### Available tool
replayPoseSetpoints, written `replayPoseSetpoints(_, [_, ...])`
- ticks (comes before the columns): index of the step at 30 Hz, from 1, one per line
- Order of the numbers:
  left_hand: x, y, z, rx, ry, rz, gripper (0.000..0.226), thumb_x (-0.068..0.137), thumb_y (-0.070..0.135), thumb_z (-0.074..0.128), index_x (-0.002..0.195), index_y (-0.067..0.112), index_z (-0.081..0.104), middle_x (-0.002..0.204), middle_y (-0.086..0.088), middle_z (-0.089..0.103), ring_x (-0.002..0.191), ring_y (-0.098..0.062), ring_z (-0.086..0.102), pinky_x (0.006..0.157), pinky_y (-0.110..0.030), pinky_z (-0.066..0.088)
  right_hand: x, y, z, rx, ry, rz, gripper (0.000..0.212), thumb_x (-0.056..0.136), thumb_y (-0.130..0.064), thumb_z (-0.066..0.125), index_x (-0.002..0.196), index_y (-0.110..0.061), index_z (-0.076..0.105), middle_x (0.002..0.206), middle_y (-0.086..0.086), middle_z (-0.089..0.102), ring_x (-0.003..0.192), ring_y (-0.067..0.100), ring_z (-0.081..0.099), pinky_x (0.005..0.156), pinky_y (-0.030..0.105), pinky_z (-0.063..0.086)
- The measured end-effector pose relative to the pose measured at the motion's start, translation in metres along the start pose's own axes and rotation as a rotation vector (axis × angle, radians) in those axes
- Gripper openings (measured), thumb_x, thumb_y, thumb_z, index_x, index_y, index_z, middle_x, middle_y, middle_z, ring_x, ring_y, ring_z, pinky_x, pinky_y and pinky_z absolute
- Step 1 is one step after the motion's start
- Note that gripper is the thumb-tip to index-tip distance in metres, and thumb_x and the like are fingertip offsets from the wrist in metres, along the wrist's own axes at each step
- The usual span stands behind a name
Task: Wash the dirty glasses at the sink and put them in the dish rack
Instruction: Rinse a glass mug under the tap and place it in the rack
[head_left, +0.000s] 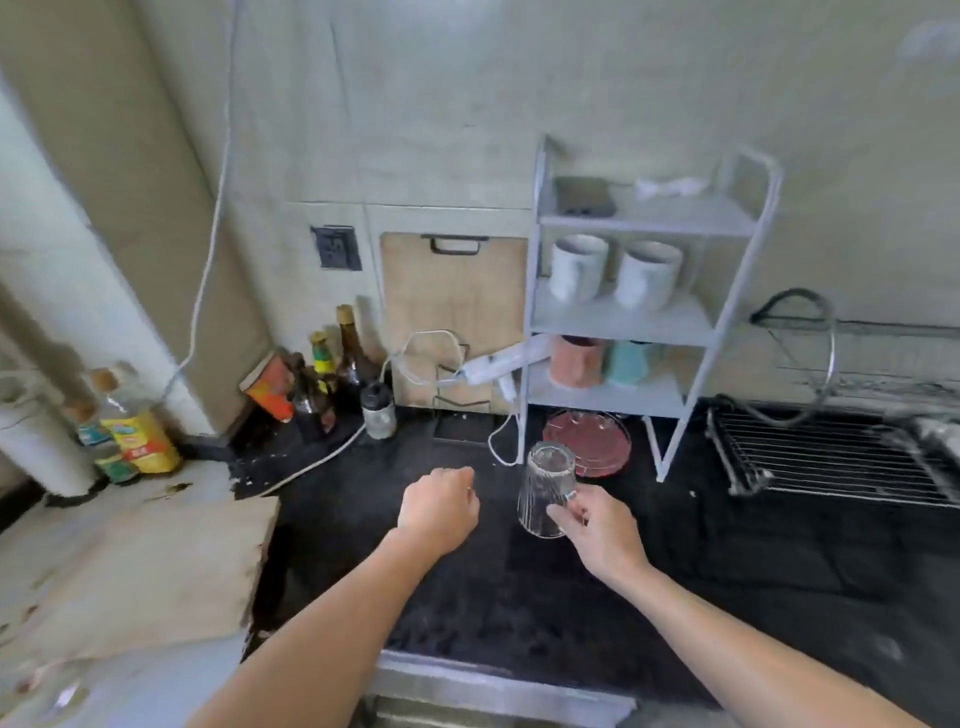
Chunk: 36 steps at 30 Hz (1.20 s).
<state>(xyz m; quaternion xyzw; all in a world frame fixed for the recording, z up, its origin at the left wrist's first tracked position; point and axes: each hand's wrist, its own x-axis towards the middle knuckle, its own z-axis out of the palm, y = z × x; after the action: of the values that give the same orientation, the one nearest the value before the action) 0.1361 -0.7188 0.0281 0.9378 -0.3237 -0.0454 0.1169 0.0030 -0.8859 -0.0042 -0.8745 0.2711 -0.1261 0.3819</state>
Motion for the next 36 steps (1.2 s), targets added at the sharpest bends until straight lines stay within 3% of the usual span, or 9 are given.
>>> replayPoseSetpoints(4, [0.057, 0.069, 0.025, -0.045, -0.079, 0.170, 0.023, 0.093, 0.027, 0.042, 0.105, 0.017, 0.060, 0.105, -0.008, 0.065, 0.099, -0.032, 0.061, 0.077, -0.036, 0.046, 0.017, 0.063, -0.047, -0.055, 0.117, 0.143, 0.036, 0.088, -0.036, 0.068, 0.064, -0.029, 0.043, 0.085, -0.002, 0.064, 0.071, 0.015, 0.058, 0.066, 0.030, 0.039])
replayPoseSetpoints(9, [0.102, 0.161, 0.046, -0.077, -0.128, 0.398, 0.023, 0.094, 0.025, 0.042, 0.104, 0.015, 0.059, 0.103, -0.007, 0.065, 0.096, -0.031, 0.061, 0.073, -0.035, 0.045, 0.022, 0.133, -0.109, -0.103, 0.284, 0.298, 0.035, 0.087, -0.032, 0.070, 0.071, -0.003, 0.061, 0.093, -0.003, 0.065, 0.074, 0.018, 0.060, 0.071, 0.036, 0.048])
replayPoseSetpoints(13, [0.120, 0.243, 0.055, -0.101, -0.139, 0.560, 0.026, 0.095, 0.026, 0.042, 0.109, 0.017, 0.061, 0.106, -0.004, 0.065, 0.097, -0.028, 0.060, 0.077, -0.036, 0.048, 0.010, 0.185, -0.157, -0.129, 0.416, 0.350, 0.048, 0.086, -0.027, 0.071, 0.054, -0.010, 0.040, 0.084, 0.003, 0.064, 0.073, 0.022, 0.061, 0.061, 0.034, 0.043])
replayPoseSetpoints(19, [0.140, 0.373, 0.065, -0.205, -0.020, 0.790, 0.025, 0.095, 0.023, 0.043, 0.107, 0.014, 0.064, 0.100, -0.002, 0.064, 0.092, -0.022, 0.061, 0.076, -0.038, 0.051, 0.006, 0.266, -0.235, -0.160, 0.513, 0.416, 0.050, 0.087, -0.027, 0.071, 0.053, -0.012, 0.038, 0.090, 0.000, 0.066, 0.066, 0.018, 0.059, 0.060, 0.031, 0.039])
replayPoseSetpoints(22, [0.155, 0.438, 0.079, -0.258, 0.069, 0.867, 0.025, 0.091, 0.019, 0.048, 0.104, 0.010, 0.067, 0.099, -0.004, 0.065, 0.091, -0.024, 0.062, 0.075, -0.040, 0.054, 0.019, 0.311, -0.278, -0.158, 0.509, 0.412, 0.045, 0.087, -0.027, 0.071, 0.055, -0.005, 0.048, 0.099, -0.006, 0.065, 0.069, 0.017, 0.061, 0.062, 0.030, 0.041])
replayPoseSetpoints(25, [0.179, 0.494, 0.101, -0.201, 0.129, 0.860, 0.023, 0.088, 0.016, 0.052, 0.103, 0.008, 0.068, 0.100, -0.008, 0.063, 0.092, -0.026, 0.059, 0.078, -0.043, 0.053, 0.043, 0.354, -0.319, -0.165, 0.470, 0.385, 0.042, 0.087, -0.029, 0.070, 0.060, -0.001, 0.056, 0.107, -0.008, 0.064, 0.073, 0.018, 0.063, 0.066, 0.034, 0.048])
replayPoseSetpoints(29, [0.199, 0.533, 0.124, -0.018, 0.058, 0.657, 0.040, 0.097, 0.032, 0.044, 0.132, 0.012, 0.051, 0.133, -0.010, 0.048, 0.123, -0.029, 0.044, 0.104, -0.042, 0.039, 0.081, 0.408, -0.361, -0.182, 0.416, 0.377, 0.042, 0.089, -0.032, 0.068, 0.064, -0.001, 0.058, 0.114, 0.003, 0.066, 0.086, 0.025, 0.065, 0.074, 0.038, 0.052])
replayPoseSetpoints(33, [0.205, 0.544, 0.143, 0.171, 0.013, 0.533, 0.055, 0.101, 0.046, 0.022, 0.148, 0.018, 0.027, 0.154, -0.011, 0.028, 0.143, -0.030, 0.023, 0.117, -0.044, 0.022, 0.114, 0.451, -0.381, -0.168, 0.371, 0.382, 0.048, 0.091, -0.030, 0.066, 0.056, -0.006, 0.043, 0.115, 0.011, 0.064, 0.107, 0.028, 0.062, 0.071, 0.033, 0.045])
replayPoseSetpoints(36, [0.205, 0.547, 0.149, 0.239, 0.058, 0.488, 0.055, 0.100, 0.045, 0.021, 0.144, 0.018, 0.038, 0.148, -0.011, 0.041, 0.138, -0.031, 0.036, 0.112, -0.046, 0.031, 0.133, 0.476, -0.384, -0.157, 0.351, 0.408, 0.050, 0.092, -0.029, 0.065, 0.055, -0.008, 0.037, 0.099, 0.013, 0.059, 0.085, 0.030, 0.059, 0.063, 0.028, 0.030])
